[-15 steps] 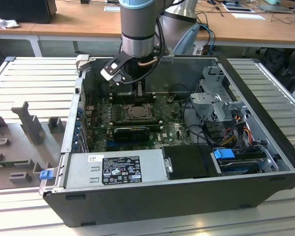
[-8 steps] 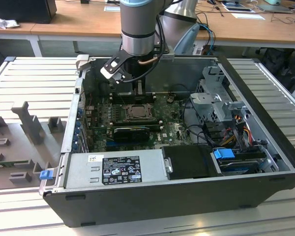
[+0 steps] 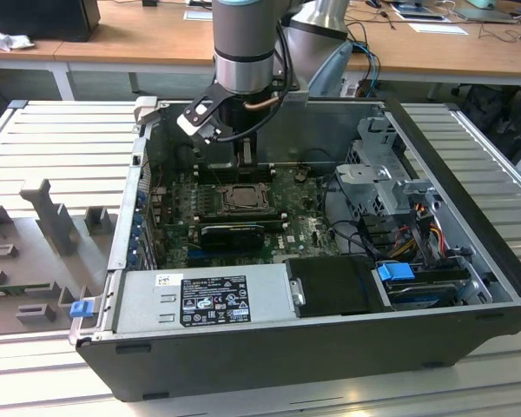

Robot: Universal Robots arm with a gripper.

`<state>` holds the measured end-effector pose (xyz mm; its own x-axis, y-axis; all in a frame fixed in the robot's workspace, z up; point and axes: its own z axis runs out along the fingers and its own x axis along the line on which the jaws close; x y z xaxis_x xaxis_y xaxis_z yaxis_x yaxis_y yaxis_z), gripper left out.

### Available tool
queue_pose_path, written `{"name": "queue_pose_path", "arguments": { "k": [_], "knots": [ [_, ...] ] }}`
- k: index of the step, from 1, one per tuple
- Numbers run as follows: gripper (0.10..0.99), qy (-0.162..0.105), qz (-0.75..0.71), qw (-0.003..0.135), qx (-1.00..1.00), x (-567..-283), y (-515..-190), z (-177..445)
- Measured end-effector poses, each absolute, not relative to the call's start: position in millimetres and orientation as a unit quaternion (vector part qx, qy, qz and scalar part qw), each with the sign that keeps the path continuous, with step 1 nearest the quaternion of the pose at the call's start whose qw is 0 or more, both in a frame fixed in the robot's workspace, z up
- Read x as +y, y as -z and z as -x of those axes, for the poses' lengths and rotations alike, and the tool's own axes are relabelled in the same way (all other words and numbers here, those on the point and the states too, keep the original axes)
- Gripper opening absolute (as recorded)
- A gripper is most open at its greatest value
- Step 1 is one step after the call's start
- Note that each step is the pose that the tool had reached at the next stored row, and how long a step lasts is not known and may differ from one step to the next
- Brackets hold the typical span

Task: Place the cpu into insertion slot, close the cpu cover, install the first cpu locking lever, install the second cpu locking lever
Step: 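Install the first cpu locking lever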

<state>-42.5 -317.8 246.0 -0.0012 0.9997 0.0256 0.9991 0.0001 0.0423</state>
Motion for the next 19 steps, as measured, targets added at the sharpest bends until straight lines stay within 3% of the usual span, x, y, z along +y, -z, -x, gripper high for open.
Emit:
{"name": "queue_pose_path", "arguments": {
  "k": [19],
  "knots": [
    [0.106,-0.024,-0.707,0.006,0.707,-317.8,-256.8,42.8]
  ]
}}
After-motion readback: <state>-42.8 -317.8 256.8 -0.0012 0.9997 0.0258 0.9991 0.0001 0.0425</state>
